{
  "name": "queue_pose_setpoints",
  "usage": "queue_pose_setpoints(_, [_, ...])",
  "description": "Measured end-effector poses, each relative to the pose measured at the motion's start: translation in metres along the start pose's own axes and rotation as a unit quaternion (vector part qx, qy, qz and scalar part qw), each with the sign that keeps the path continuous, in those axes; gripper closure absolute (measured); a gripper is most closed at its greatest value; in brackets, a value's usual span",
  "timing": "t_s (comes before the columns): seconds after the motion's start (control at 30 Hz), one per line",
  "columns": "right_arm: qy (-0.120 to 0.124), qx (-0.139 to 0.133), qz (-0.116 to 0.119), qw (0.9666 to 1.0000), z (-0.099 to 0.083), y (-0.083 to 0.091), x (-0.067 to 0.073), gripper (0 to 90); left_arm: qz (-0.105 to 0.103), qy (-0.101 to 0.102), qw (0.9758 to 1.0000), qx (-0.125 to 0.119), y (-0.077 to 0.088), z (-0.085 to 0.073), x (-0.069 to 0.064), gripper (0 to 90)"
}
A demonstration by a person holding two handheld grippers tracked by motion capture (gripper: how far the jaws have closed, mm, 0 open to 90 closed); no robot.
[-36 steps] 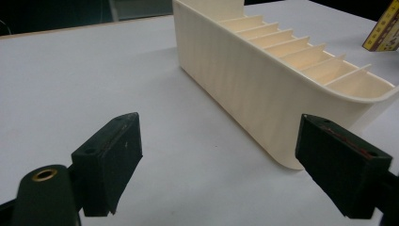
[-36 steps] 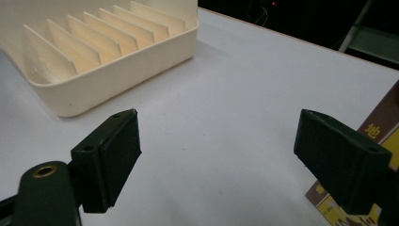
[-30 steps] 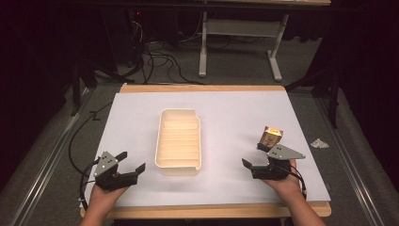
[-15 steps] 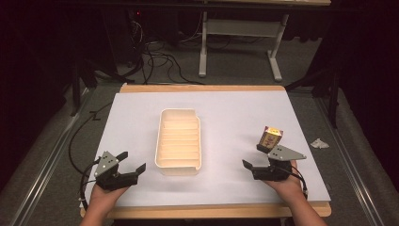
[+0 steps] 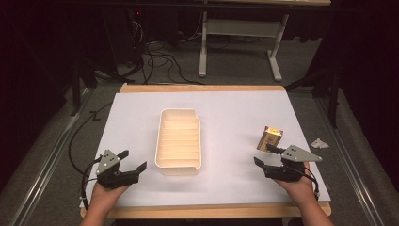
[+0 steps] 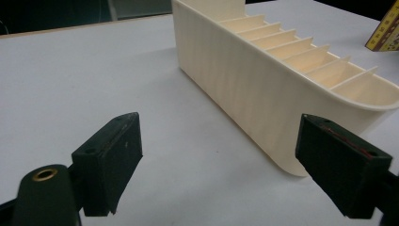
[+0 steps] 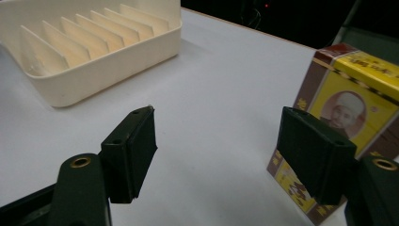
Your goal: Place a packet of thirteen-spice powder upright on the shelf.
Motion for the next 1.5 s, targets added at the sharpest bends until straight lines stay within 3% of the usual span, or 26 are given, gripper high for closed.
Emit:
queue_pose_setpoints(0.33, [-0.009, -0.006, -0.019, 0.9998, -0.009, 0.018, -0.014, 29.9, -0.003, 0.006, 1.0, -0.003, -0.006, 0.002, -0.001, 16.0])
queue_pose_setpoints(0.77, [-0.046, -0.01, -0.041, 0.9981, -0.024, 0.03, -0.042, 31.4, -0.006, 0.007, 1.0, -0.002, -0.008, 0.002, -0.002, 16.0])
queue_pose_setpoints(1.1, [-0.056, -0.005, -0.044, 0.9975, -0.029, 0.025, -0.055, 22.2, -0.005, 0.007, 1.0, -0.002, -0.006, 0.002, -0.001, 16.0])
queue_pose_setpoints(1.5, [-0.063, 0.004, -0.041, 0.9971, -0.024, 0.0, -0.066, 14.8, 0.007, 0.005, 0.9999, -0.009, 0.008, 0.005, 0.006, 16.0])
Point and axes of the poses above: each handheld gripper's, and its own axes: y roughly backward along the jaws, z roughly out of its top, x roughly to its left, the point moved 5 cm from there along -y, roughly forward along the jaws, and after that the axes turned 8 degrees about y, right-handed, at the moved point
